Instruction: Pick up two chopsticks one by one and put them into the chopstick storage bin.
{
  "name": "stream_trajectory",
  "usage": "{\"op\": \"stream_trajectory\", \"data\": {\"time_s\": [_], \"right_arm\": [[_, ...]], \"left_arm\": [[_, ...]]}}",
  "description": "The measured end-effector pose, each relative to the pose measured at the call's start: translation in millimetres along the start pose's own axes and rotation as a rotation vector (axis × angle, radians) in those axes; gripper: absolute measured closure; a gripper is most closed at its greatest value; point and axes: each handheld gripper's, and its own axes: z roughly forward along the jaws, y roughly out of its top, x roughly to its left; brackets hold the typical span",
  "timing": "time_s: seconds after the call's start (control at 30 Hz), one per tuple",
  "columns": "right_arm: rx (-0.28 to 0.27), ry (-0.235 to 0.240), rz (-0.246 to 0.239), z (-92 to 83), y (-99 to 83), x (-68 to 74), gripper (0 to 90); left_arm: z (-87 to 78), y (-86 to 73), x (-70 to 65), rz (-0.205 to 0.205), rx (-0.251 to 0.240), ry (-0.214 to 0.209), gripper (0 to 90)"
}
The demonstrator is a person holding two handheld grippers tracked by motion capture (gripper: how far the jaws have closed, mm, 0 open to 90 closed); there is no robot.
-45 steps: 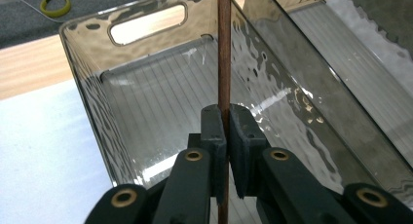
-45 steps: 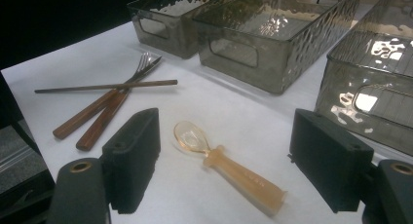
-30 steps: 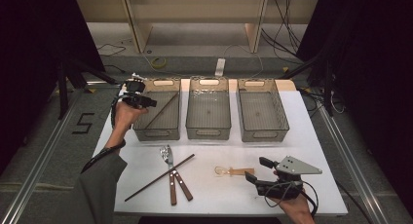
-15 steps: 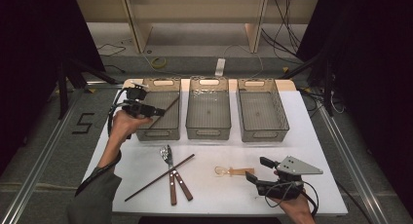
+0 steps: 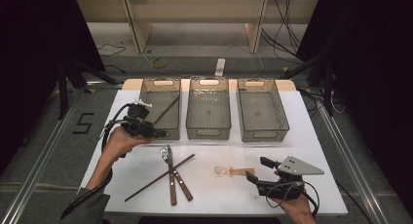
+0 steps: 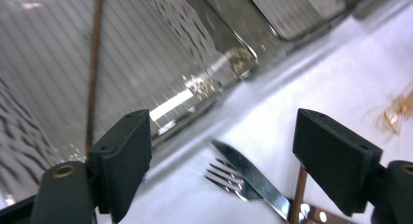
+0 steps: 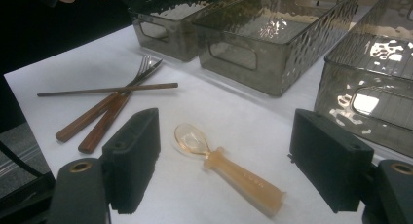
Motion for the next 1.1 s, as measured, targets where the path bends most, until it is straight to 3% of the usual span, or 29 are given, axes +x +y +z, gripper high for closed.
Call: {"op": "stream_trajectory", "data": {"time_s": [0.23,0.4,0.5,0.7,0.83,1.1], "right_arm": [[-0.001,-0.001,0.002,-1.1,0.1,-0.7,27.6],[-0.007,0.001,0.002,-2.0,0.1,-1.2,27.6],[-0.005,0.001,0.001,-1.5,0.0,-1.5,27.6],[-0.001,0.003,-0.006,-1.3,0.7,0.3,27.6],[0.001,0.004,-0.006,-1.2,0.5,0.5,27.6],[0.001,0.005,-0.005,-0.9,0.3,0.7,27.6]], "left_arm": [[3.3,-10.0,-15.6,0.071,0.097,0.012,20.4],[1.2,-23.0,-25.3,0.104,0.137,0.008,19.7],[3.5,-33.8,-29.3,0.113,0.167,-0.004,19.7],[11.0,-49.5,-36.1,0.135,0.236,0.011,20.2],[14.8,-54.1,-41.8,0.176,0.283,0.022,22.4],[20.8,-63.6,-54.3,0.230,0.323,-0.008,32.5]]}}
